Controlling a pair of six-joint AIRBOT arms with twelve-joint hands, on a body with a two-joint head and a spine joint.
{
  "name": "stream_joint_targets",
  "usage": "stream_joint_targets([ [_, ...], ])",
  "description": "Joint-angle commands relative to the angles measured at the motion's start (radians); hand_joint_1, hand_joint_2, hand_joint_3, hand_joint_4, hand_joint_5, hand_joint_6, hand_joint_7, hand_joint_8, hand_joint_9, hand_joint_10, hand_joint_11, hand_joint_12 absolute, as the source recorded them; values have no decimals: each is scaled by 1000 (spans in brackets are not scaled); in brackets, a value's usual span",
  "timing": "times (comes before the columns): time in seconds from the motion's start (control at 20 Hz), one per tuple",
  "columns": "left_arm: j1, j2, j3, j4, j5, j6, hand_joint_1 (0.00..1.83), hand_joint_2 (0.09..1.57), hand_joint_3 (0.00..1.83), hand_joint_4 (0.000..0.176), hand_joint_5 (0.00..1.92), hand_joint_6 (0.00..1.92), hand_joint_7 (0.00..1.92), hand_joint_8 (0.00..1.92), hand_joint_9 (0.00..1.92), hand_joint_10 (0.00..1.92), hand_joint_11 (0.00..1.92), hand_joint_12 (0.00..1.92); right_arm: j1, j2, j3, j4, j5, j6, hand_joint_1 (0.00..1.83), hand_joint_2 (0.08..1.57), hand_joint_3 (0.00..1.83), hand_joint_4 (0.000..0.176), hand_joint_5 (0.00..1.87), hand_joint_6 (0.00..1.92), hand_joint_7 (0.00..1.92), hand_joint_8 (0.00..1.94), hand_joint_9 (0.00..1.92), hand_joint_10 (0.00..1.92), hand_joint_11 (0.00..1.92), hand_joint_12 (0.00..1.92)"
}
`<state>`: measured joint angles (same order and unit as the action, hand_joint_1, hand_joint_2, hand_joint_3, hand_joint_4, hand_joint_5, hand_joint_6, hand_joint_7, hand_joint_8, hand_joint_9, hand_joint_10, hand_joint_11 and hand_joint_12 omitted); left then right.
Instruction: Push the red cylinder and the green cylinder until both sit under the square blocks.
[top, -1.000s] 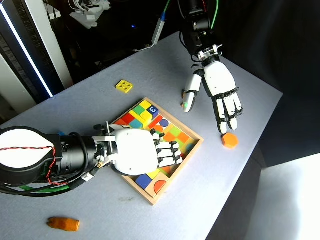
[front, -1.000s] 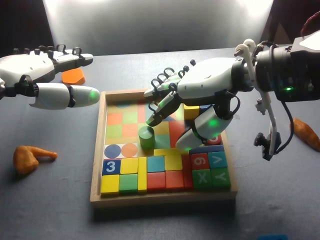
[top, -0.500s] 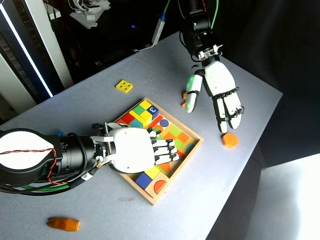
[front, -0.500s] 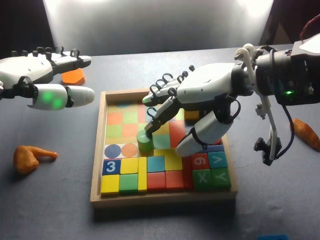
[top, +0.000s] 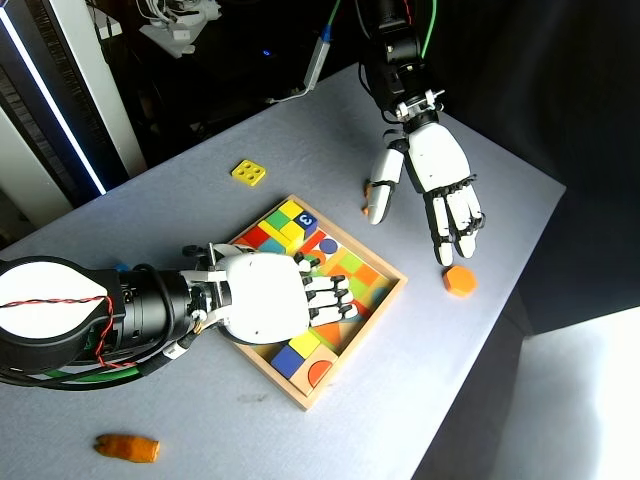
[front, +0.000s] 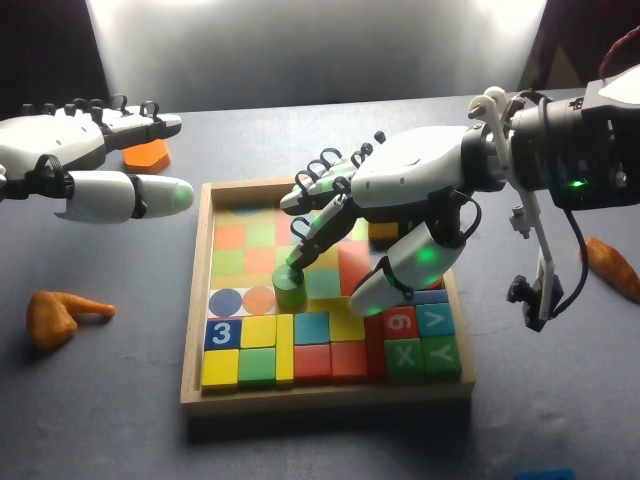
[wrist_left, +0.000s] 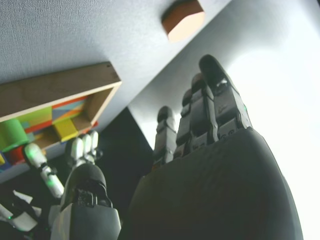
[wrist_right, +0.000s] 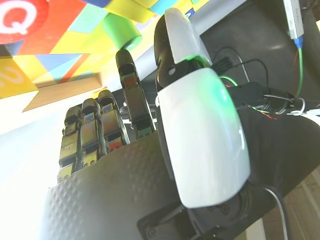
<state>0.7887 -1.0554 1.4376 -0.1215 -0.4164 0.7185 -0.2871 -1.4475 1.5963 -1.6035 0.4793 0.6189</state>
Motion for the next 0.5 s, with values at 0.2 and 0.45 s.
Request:
stream_joint_targets([
  [0.2,-6,7,4,-13,-108,-1,0,979,0,176,52,0,0,0,47,2,0,444,17,4,2,73,38,-8,456,1110,0,157,489,4,0,0,0,0,11,23],
  [0.45,-5,7,4,-14,-107,-1,22,1071,0,176,59,1,0,0,92,7,0,595,13,4,-7,77,49,-9,448,1112,0,172,484,1,0,0,0,0,16,34],
])
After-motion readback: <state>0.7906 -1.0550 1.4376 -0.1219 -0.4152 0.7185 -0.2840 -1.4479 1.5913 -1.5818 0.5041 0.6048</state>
